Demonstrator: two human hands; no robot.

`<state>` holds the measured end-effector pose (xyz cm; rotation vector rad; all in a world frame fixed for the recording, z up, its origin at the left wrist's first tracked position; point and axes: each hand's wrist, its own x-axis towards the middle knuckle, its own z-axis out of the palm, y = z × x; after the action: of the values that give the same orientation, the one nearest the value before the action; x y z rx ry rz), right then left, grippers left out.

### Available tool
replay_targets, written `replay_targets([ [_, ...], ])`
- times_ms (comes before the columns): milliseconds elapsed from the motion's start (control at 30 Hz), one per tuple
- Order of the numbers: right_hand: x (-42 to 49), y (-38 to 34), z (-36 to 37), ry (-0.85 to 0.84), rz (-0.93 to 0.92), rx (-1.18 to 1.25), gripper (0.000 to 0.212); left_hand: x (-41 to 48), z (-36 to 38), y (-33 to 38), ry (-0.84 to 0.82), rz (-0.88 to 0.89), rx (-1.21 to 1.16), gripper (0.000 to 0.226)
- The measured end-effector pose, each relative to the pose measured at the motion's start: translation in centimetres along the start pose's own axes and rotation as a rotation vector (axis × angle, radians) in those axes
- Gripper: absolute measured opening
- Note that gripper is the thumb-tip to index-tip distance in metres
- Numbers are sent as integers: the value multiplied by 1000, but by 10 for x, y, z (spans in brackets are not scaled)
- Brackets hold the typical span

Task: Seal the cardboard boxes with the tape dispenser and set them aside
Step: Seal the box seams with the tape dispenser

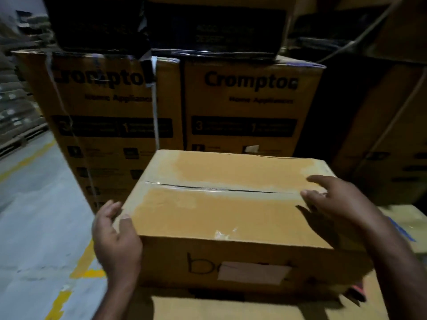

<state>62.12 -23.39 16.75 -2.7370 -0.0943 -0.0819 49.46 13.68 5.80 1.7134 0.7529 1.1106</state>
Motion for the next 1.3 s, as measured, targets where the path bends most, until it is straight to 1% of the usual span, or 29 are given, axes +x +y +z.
replay_targets([
  [67, -19, 39, -4, 171, 120, -44, 56, -8, 7, -3, 58, -93, -35, 58],
  [133, -32, 61, -2, 191, 245, 45, 57, -14, 12, 1, 76, -145, -23, 65],
  [200, -41, 72, 5, 148, 314, 193, 58, -20, 15, 8, 81, -155, 21, 68],
  [300, -46, 80, 8, 153, 276, 329, 56, -28, 15, 20, 90, -235, 35, 85],
  [367, -46, 83, 3, 128, 240, 435, 56, -45, 19, 36, 60, -284, 45, 95],
  [467, -48, 88, 0, 79, 169, 534, 57, -97, 38, 69, -52, -308, 63, 100],
  [533, -54, 87, 0, 55, 130, 619, 57, -136, 55, 86, -141, -308, 1, 101],
  [633, -67, 85, -1, 15, 108, 746, 59, -181, 78, 104, -284, -315, -32, 106],
  [767, -94, 77, 6, -67, 84, 873, 62, -204, 85, 121, -324, -314, -46, 114],
  [867, -134, 69, 19, -149, 19, 886, 58, -203, 74, 118, -302, -315, -47, 113],
  [1000, -176, 63, 30, -270, -110, 810, 56, -204, 49, 116, -276, -344, -28, 107],
  [1033, -170, 67, 30, -252, -121, 810, 51, -208, 44, 120, -278, -362, -24, 106],
  [1067, -159, 71, 27, -195, -133, 799, 45, -216, 42, 125, -287, -380, -19, 105],
  [1133, -123, 81, 26, -38, -134, 727, 37, -240, 44, 135, -334, -382, -31, 110],
  [1167, -102, 86, 28, 16, -116, 689, 41, -255, 47, 139, -363, -370, -45, 115],
  [1200, -80, 92, 28, 42, -103, 658, 49, -269, 51, 142, -384, -352, -58, 119],
  [1300, -19, 99, 27, 40, -108, 595, 76, -295, 59, 149, -366, -337, -69, 123],
])
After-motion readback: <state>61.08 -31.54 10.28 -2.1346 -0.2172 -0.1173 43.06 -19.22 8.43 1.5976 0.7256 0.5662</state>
